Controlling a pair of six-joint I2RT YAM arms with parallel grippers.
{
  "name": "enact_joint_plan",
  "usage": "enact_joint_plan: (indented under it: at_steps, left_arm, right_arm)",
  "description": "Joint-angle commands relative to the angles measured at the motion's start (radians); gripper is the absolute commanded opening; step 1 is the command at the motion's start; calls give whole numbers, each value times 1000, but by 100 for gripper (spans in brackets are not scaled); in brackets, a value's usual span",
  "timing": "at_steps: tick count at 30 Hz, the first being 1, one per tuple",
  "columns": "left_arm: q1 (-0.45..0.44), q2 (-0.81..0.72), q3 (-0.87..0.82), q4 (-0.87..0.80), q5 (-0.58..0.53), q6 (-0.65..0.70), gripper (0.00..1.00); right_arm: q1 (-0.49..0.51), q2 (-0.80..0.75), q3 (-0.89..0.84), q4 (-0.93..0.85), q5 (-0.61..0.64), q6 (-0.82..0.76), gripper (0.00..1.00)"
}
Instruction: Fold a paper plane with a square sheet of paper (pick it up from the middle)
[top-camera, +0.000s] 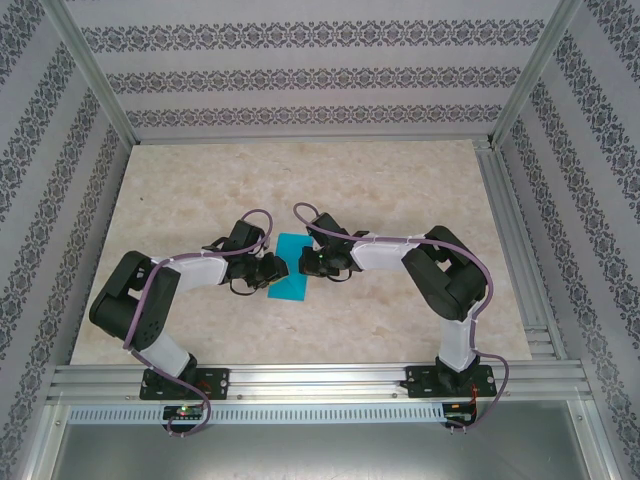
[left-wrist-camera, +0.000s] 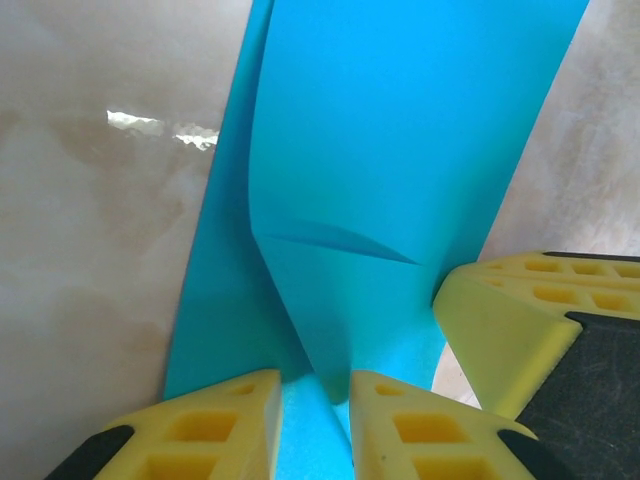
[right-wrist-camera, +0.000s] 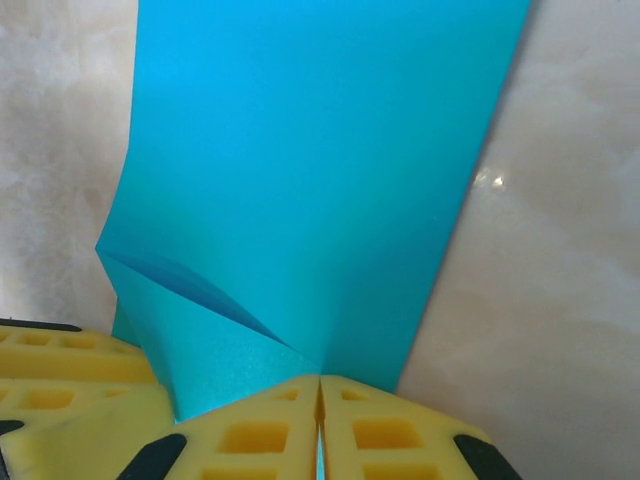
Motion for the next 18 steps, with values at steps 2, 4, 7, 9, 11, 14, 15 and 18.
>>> enact_joint_plan:
  at_steps: [2,4,7,9,11,14,15,18]
  left_arm:
    - [3,21,24,83,23,16,25]
    - [3,20,26,86,23,19,25]
    - [3,14,22,94,18,19,25]
    - [4,11,20,94,11,20,25]
    - [3,12,17,101,9,20,26]
    - [3,12,14,116,12,16,26]
    - [3,12,11,123,13,14,26]
    - [3,8,8,132,12,10,25]
  right_arm:
    - [-6,29,-25,12,2,14,10]
    - [-6,30,-27,14,1,16,10]
    - [-5,30,-29,15,1,16,10]
    - [-6,30,-29,17,1,16,10]
    - [-6,31,-31,18,1,17,10]
    - [-6,31,-32,18,0,16,10]
    - [-8,30,-32,19,0,17,10]
    - [-7,30,-34,20,1,18,10]
